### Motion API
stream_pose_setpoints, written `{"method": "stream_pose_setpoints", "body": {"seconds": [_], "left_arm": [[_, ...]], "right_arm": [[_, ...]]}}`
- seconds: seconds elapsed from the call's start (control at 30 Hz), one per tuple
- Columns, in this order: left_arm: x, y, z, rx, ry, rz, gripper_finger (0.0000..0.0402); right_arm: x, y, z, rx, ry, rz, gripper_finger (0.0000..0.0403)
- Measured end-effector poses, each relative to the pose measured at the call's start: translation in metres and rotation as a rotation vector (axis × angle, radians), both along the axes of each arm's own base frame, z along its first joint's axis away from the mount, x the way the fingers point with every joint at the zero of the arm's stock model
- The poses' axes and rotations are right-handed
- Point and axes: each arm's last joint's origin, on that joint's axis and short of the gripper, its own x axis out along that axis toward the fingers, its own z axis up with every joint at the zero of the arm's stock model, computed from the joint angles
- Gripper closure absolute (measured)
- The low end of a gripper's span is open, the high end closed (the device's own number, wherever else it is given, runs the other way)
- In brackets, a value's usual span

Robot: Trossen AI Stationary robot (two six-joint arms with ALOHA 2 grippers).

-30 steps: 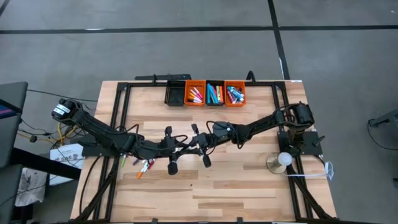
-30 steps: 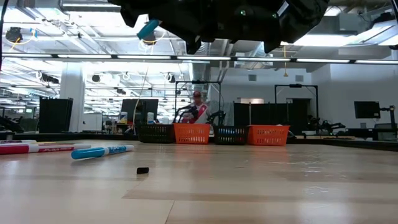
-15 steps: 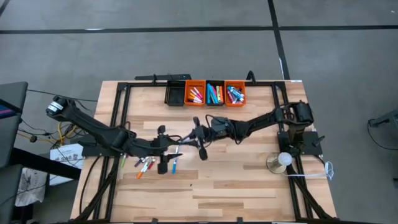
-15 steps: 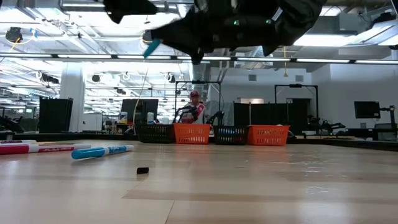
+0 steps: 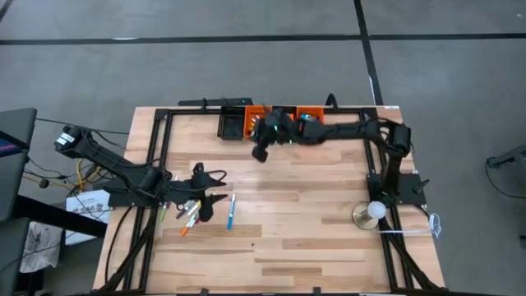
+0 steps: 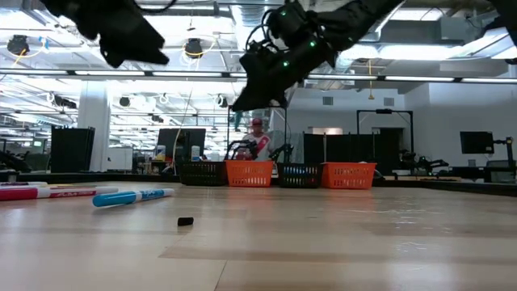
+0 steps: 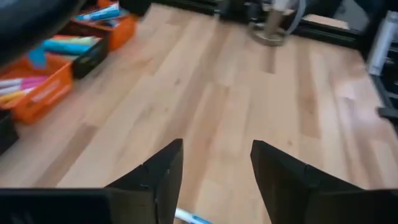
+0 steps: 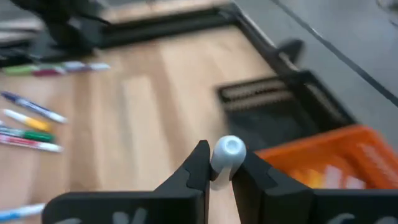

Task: Pick & Place Markers
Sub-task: Put the light blue white highlighter pen into the left orange bin

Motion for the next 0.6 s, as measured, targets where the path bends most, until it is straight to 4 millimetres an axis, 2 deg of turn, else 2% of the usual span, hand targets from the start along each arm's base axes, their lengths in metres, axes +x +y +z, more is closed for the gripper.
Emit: {"method": "stream_pose_setpoints", "body": {"seconds": [0.13, 0.27, 0.4, 0.6], "left_arm": [[-0.003, 0.008, -0.012, 0.026, 0.069, 0.034, 0.0221], [-0.003, 0.015, -0.022, 0.037, 0.101, 0.067, 0.0219], [-0.002, 0.02, -0.025, 0.038, 0.115, 0.095, 0.0214], [-0.001, 0.022, -0.027, -0.003, 0.132, 0.098, 0.0213]], "right_arm": [[-0.012, -0.038, 0.019, 0.025, 0.091, -0.091, 0.0372], [-0.023, -0.063, 0.027, 0.106, 0.091, -0.103, 0.0372], [-0.026, -0.072, 0.013, 0.191, 0.121, -0.066, 0.0372], [-0.011, -0.085, -0.017, 0.219, 0.144, -0.056, 0.0372]]}}
